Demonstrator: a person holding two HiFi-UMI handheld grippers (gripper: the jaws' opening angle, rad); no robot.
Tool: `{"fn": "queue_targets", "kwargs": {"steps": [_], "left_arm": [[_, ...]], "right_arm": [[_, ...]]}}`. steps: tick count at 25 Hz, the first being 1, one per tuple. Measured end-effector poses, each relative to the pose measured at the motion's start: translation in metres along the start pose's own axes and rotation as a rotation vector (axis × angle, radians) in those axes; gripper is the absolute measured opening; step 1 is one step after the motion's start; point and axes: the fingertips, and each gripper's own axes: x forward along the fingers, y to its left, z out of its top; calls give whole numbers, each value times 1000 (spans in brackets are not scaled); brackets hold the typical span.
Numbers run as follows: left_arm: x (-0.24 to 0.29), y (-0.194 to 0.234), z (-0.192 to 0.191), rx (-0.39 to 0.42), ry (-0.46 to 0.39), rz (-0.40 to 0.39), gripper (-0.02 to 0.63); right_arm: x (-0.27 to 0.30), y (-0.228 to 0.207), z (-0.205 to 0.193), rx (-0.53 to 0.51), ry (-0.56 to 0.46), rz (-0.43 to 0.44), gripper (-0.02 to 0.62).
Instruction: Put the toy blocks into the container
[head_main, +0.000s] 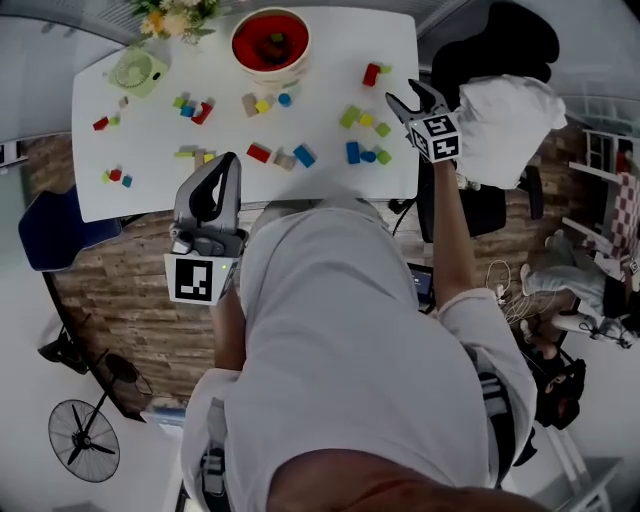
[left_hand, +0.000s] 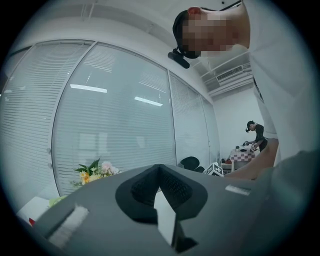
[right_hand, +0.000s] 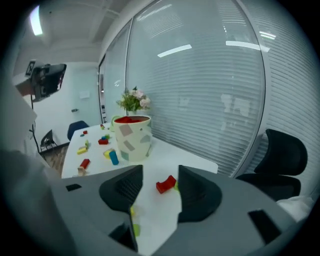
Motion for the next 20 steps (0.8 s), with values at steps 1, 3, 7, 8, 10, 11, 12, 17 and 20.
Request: {"fn": "queue_targets", "kwargs": {"steps": [1, 3, 7, 8, 10, 11, 12, 17, 20], "left_arm": [[-2, 1, -1, -1, 8, 8, -2], [-9, 7, -3, -5, 15, 35, -2], [-30, 19, -8, 19, 30, 99, -3], [-37, 23, -9, 27, 33, 115, -2], [-47, 29, -9, 22, 28, 150, -3], [-52, 32, -9, 15, 24, 168, -2], [-58, 34, -11, 13, 31, 189, -2], [-86, 42, -23, 4, 90, 287, -2], [-97, 45, -29, -8, 111, 325, -2]], "right_arm": [[6, -2, -5, -24, 21, -7, 175], [19, -5, -10, -82, 55, -16, 65], [50, -5, -15, -230, 139, 18, 2], [59, -5, -17, -267, 175, 37, 3], [79, -4, -28, -324, 281, 99, 179], [90, -3, -36, -359, 349, 136, 259], [99, -2, -44, -406, 416, 168, 333], [139, -2, -77, -588, 625, 288, 396], [152, -5, -96, -631, 721, 346, 354]]}}
